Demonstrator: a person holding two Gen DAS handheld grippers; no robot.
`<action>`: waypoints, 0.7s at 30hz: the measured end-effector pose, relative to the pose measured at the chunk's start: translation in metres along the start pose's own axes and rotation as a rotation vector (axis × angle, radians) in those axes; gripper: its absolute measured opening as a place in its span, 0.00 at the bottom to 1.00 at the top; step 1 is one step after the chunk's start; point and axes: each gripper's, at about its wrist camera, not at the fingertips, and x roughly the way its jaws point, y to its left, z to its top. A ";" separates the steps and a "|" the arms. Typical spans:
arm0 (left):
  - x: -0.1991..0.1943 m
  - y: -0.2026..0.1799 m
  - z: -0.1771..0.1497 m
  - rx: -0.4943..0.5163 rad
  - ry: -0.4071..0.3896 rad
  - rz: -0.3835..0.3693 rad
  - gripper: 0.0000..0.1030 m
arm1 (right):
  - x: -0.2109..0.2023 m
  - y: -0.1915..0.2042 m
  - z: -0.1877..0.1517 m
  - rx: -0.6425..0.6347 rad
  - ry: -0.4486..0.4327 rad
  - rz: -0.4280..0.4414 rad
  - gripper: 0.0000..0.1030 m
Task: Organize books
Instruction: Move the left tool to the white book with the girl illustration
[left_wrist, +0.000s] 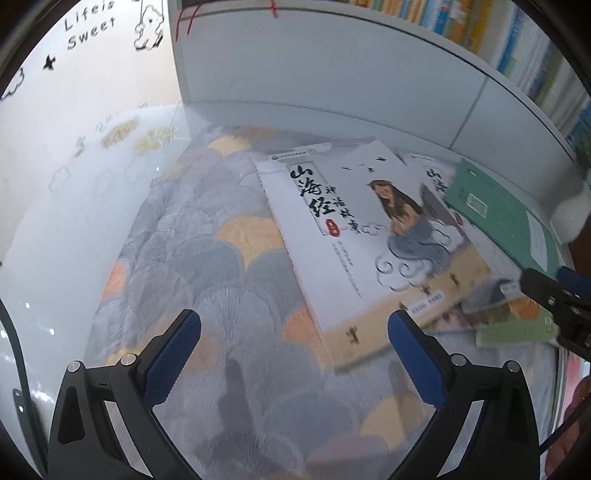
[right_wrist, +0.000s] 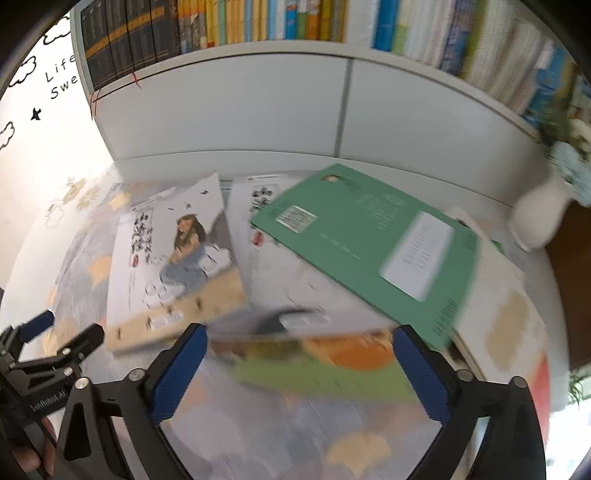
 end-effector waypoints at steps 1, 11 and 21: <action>0.004 0.002 0.002 -0.012 0.007 -0.021 0.95 | 0.007 0.003 0.005 -0.010 0.008 0.006 0.84; 0.031 0.003 0.002 -0.034 0.033 -0.115 0.68 | 0.069 0.022 0.049 -0.055 0.073 0.186 0.62; 0.030 -0.004 0.004 0.024 0.029 -0.206 0.68 | 0.091 0.032 0.053 -0.021 0.127 0.352 0.30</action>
